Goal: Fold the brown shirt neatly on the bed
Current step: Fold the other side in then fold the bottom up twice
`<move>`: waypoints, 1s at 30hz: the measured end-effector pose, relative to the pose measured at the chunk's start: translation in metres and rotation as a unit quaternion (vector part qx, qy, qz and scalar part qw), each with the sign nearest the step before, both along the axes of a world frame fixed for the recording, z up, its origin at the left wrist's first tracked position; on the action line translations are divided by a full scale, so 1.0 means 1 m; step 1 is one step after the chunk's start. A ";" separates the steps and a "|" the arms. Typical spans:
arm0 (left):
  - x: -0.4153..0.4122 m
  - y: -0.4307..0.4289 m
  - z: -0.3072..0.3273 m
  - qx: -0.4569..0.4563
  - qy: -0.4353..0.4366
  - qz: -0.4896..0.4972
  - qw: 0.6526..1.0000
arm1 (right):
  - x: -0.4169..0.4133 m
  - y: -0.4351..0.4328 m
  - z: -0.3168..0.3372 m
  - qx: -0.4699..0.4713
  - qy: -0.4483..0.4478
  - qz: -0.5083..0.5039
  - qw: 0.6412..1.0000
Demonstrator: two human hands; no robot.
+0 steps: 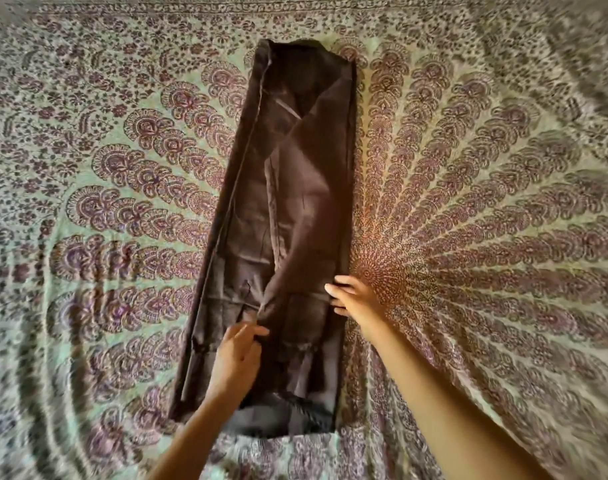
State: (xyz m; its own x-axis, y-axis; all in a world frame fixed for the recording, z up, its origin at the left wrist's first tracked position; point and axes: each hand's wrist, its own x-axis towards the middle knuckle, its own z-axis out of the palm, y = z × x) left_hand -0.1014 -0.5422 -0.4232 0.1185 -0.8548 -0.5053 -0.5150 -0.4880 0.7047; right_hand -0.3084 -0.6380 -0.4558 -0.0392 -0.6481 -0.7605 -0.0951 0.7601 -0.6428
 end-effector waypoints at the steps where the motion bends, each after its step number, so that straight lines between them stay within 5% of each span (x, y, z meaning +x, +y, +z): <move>1: -0.004 0.004 -0.001 0.022 -0.033 0.033 0.999 | 0.004 0.004 0.000 -0.004 0.030 0.044 0.999; 4: -0.012 0.009 -0.007 0.107 -0.069 0.064 0.990 | 0.010 0.014 0.001 -0.026 0.133 0.189 0.973; 9: -0.013 0.005 -0.003 0.066 -0.008 0.086 0.994 | 0.007 0.028 0.002 -0.109 0.126 0.033 0.985; 14: -0.006 0.023 -0.017 0.147 -0.047 0.019 0.988 | -0.007 0.057 -0.007 -0.085 0.203 0.258 0.941; 22: 0.001 0.029 -0.018 0.110 -0.086 0.089 0.986 | -0.007 0.073 -0.011 -0.112 0.191 0.246 0.944; 30: -0.005 0.032 -0.020 0.137 -0.123 -0.028 0.982 | -0.006 0.071 -0.015 -0.157 0.330 0.285 0.886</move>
State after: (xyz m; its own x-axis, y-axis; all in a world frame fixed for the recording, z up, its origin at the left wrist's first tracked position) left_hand -0.1064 -0.5106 -0.4433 0.2227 -0.6988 -0.6798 -0.6846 -0.6086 0.4013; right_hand -0.3146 -0.5670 -0.4703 -0.0070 -0.8818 -0.4715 -0.8401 0.2609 -0.4755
